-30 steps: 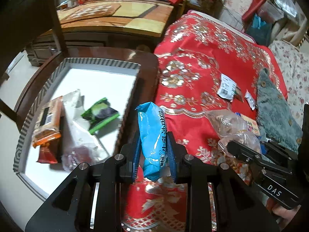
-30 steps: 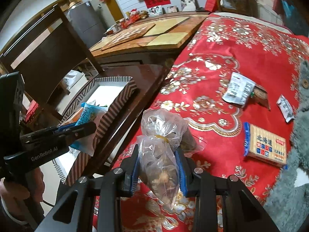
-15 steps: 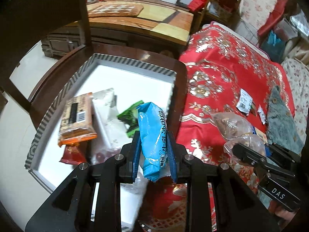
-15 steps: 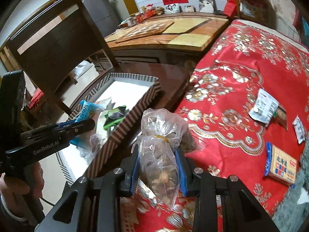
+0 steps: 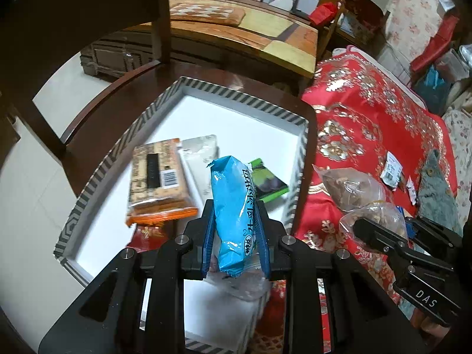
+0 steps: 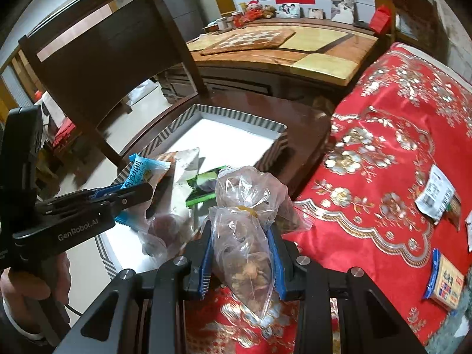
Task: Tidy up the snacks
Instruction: 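Carry the blue packet and clear nut bag over the white tray and lower them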
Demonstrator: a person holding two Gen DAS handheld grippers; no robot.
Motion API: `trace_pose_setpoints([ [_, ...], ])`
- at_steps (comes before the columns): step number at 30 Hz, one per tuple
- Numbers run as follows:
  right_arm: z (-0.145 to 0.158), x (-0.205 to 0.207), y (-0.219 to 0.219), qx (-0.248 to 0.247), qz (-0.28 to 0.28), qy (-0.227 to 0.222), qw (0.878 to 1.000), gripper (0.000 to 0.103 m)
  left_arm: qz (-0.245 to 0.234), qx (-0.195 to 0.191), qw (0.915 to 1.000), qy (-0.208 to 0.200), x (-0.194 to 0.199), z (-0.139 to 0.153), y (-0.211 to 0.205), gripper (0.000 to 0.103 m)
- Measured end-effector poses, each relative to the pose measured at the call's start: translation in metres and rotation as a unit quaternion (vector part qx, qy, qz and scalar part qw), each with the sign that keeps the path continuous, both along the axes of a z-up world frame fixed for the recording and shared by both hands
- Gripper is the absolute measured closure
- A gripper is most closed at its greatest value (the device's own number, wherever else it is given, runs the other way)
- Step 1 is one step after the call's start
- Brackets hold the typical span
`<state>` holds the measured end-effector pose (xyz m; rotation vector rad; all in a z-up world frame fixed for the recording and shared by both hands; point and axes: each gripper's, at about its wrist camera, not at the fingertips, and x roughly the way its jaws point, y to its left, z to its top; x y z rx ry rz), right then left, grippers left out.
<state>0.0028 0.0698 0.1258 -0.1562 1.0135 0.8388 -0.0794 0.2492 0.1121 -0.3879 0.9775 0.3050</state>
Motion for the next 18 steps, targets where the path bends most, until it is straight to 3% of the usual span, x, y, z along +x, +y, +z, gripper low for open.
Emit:
trace_pose_setpoints([
  [18,-0.009,0.007,0.057,-0.014,0.039,0.003,0.999,0.071,0.051,-0.016,0.9985,0.008,-0.010,-0.016,0.047,0.079],
])
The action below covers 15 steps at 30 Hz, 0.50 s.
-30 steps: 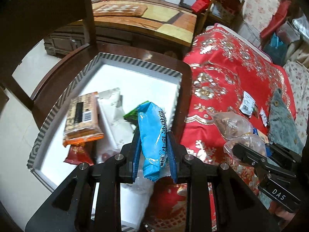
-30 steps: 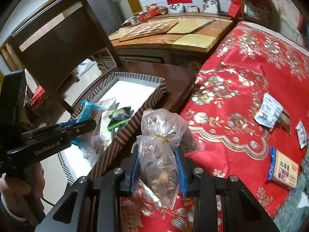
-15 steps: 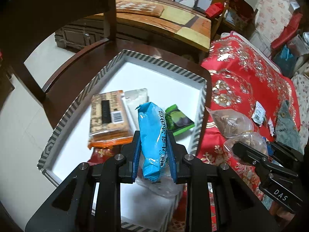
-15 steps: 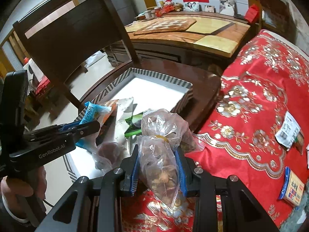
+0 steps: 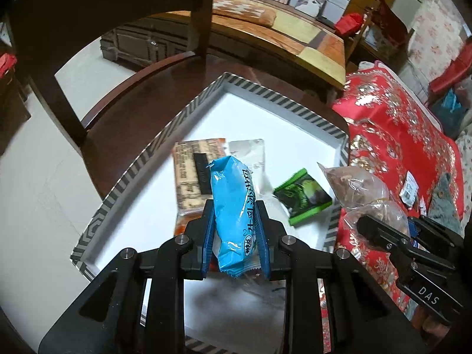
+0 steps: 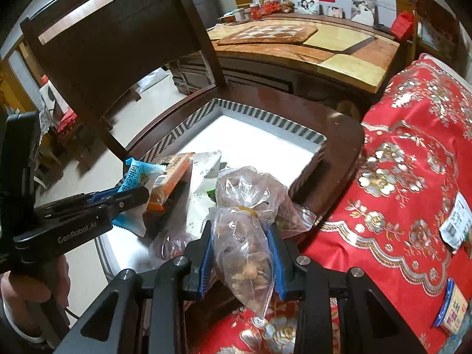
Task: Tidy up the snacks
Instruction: 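Carry the blue packet and clear nut bag over the white tray and lower them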
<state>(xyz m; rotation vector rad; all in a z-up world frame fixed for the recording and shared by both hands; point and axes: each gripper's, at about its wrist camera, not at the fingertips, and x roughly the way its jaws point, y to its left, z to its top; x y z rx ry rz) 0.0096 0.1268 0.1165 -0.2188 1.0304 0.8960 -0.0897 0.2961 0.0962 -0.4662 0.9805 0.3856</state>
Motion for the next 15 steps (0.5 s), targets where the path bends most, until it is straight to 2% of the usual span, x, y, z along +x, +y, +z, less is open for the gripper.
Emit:
trace_pose_setpoints([
  [15,-0.028,0.006,0.062,-0.034,0.037,-0.005,0.999,0.069,0.010,-0.001,0.9999,0.008,0.005,-0.014,0.007,0.079],
])
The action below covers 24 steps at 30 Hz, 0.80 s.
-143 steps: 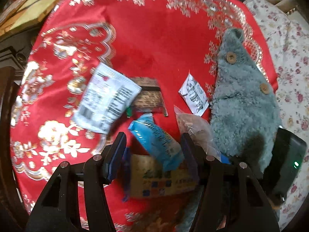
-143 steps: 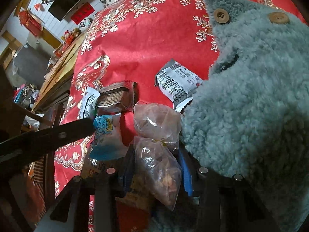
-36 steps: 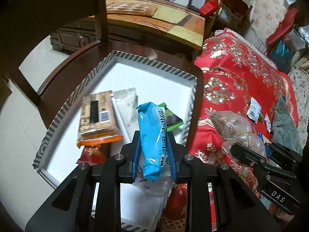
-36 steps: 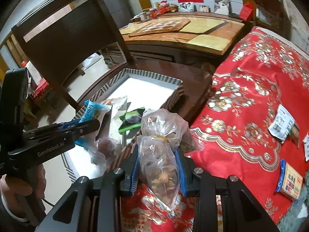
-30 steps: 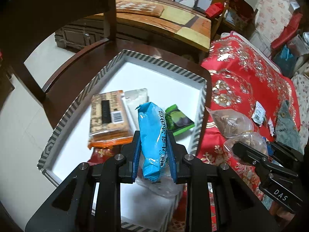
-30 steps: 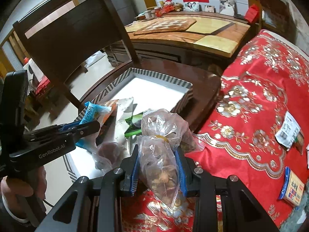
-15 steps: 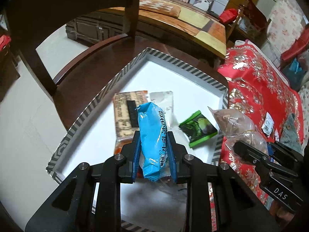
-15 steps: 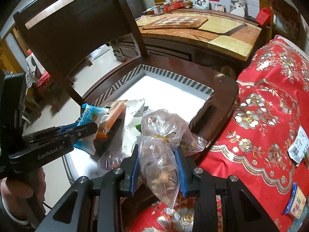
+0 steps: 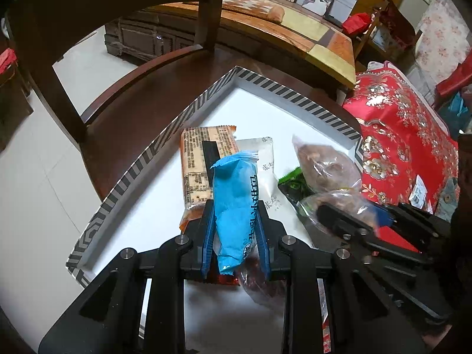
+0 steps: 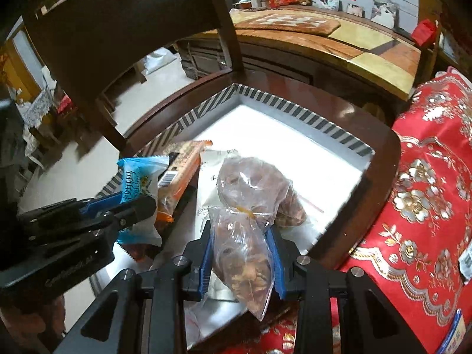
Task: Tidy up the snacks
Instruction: 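Carry the blue packet and clear nut bag over the white tray and lower them, then open both grippers to release the blue packet and nut bag in the tray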
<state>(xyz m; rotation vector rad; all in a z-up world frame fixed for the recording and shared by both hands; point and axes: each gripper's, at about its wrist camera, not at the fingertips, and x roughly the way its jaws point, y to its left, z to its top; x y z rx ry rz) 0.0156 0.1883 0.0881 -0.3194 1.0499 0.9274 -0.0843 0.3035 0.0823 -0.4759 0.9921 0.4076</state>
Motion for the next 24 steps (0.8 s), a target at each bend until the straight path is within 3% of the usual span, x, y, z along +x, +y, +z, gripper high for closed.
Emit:
trace_pose_setpoints([
  [2,-0.004,0.000,0.004,-0.002,0.002,-0.009,1.000,0.069,0.001,0.001,1.0000,0.001,0.001,0.000,0.000,0.079],
  [6,-0.011,-0.004,0.004,-0.001,0.019,0.016,1.000,0.066,0.008,-0.003,1.0000,-0.001,0.001,-0.001,0.001,0.079],
  [8,-0.007,-0.010,0.002,0.001,0.030,0.005,1.000,0.055,0.013,-0.008,0.9999,-0.002,0.000,-0.001,0.002,0.075],
  [10,-0.002,-0.014,-0.003,0.010,0.033,0.011,0.999,0.051,0.016,-0.007,0.9998,-0.001,-0.002,0.000,0.002,0.071],
  [17,0.016,-0.011,-0.027,0.046,0.004,0.034,0.998,0.050,0.021,0.000,0.9997,-0.012,-0.007,0.012,-0.005,0.050],
  [24,0.020,-0.013,-0.048,0.055,-0.019,0.036,0.998,0.050,0.011,0.012,0.9997,-0.018,-0.006,0.022,-0.019,0.050],
])
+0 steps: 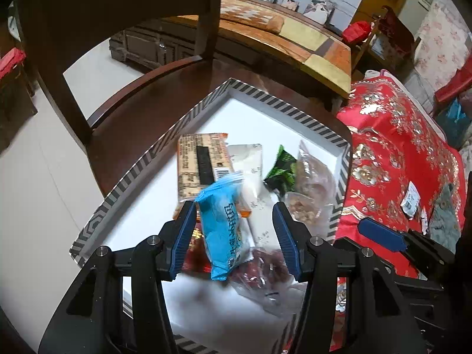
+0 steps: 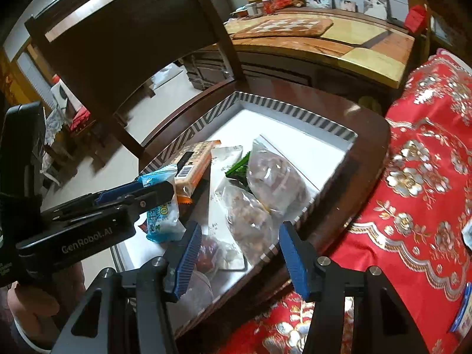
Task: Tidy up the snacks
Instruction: 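Open both grippers to release the blue packet and nut bag in the tray, then move both open tools back over the remaining snacks on the cloth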
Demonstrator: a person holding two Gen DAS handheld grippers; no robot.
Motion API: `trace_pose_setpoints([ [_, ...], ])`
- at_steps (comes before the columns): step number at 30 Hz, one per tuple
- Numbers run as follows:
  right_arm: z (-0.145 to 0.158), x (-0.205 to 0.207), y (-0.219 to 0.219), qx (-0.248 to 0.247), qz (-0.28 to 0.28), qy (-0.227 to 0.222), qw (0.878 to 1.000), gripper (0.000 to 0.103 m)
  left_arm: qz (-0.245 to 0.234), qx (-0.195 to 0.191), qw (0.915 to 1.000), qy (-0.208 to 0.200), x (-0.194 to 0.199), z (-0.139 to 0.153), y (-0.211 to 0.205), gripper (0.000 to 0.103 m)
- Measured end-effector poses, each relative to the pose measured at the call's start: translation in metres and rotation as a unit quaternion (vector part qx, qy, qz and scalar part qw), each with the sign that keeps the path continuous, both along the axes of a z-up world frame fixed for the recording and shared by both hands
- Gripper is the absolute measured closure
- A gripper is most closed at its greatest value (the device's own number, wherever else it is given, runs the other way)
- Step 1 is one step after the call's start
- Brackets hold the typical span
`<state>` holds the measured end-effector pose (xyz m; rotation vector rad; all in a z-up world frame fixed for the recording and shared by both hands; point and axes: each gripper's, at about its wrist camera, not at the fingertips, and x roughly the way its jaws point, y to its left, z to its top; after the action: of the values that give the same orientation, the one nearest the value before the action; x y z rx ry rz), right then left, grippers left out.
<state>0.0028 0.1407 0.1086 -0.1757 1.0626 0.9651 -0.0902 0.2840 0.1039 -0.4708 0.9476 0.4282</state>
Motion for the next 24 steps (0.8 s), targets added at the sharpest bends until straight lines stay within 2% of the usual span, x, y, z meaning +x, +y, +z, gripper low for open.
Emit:
trace_pose_setpoints([
  [14,0.012,-0.001,-0.081,0.012,-0.063,-0.003,0.998,0.050,-0.064,0.004,0.9979,-0.004,0.021,0.009,-0.064,0.050],
  [24,0.010,0.006,-0.150,0.015,-0.127,0.001,0.992,0.050,-0.135,0.006,0.9908,0.001,0.045,0.009,-0.125,0.050],
])
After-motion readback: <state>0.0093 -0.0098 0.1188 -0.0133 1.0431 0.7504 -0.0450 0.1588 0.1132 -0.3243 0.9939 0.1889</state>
